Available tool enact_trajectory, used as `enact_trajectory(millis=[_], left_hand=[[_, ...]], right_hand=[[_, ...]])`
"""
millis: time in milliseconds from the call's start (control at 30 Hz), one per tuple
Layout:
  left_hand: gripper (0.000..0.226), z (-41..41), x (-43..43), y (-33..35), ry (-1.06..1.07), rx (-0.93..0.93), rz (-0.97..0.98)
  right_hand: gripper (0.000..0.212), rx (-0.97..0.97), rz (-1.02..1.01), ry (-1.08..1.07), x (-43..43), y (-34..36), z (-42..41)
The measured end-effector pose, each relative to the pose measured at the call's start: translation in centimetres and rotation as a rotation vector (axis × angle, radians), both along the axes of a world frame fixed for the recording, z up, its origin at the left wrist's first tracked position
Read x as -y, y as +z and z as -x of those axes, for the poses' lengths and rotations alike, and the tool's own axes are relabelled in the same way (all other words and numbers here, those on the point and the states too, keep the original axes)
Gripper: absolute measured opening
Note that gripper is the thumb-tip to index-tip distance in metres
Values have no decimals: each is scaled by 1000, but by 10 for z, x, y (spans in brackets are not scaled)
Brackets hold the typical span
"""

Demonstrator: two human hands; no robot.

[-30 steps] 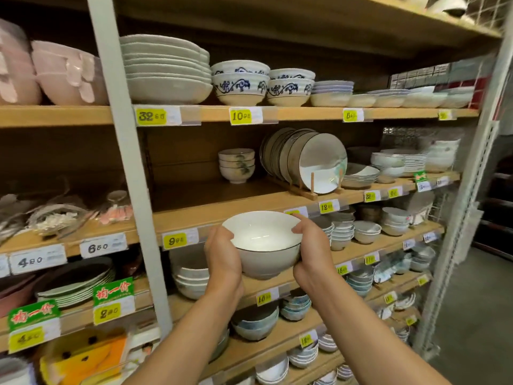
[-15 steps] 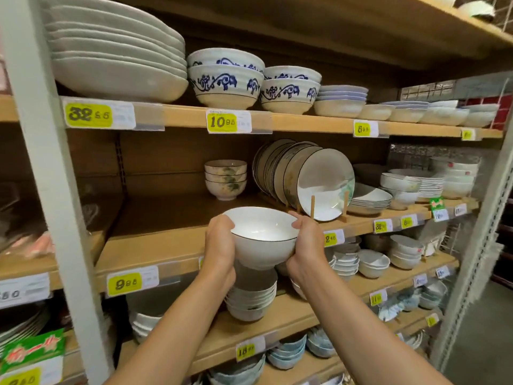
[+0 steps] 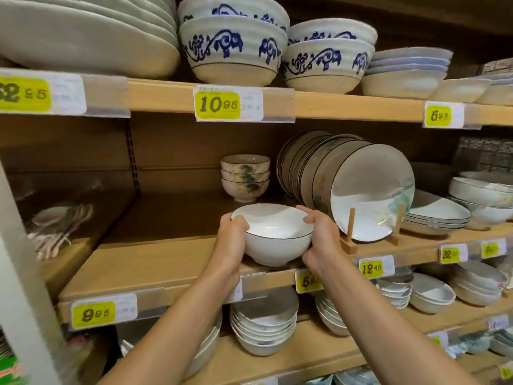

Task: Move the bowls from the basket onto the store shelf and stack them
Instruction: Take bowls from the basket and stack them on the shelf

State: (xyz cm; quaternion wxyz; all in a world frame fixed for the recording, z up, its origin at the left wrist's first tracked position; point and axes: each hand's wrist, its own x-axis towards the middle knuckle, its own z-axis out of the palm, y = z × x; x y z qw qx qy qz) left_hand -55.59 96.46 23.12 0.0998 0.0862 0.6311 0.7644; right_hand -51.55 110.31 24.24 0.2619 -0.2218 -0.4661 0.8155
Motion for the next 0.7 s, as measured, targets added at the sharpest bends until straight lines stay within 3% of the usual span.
enact_trajectory(millis=[133,233,333,533,633,700], left_hand=[[29,7,-10,2,53,26,26],[36,21,-13,8,114,119,-29],[16,32,-13,15,137,190,-89],[21,37,-22,12,217,212,-188],[22,28,-28,12,330,183,-187],[23,20,-33,9,352,144,-175]], right_hand=[[35,-12,48,88,-19,-2,18],[39,15,60,184,-30,-2,28],[41,0,59,321,-37,0,33],[30,48,-116,374,-45,-7,30],[68,25,-286,321,-33,-18,20],[73,31,-354,272,-27,-19,23]])
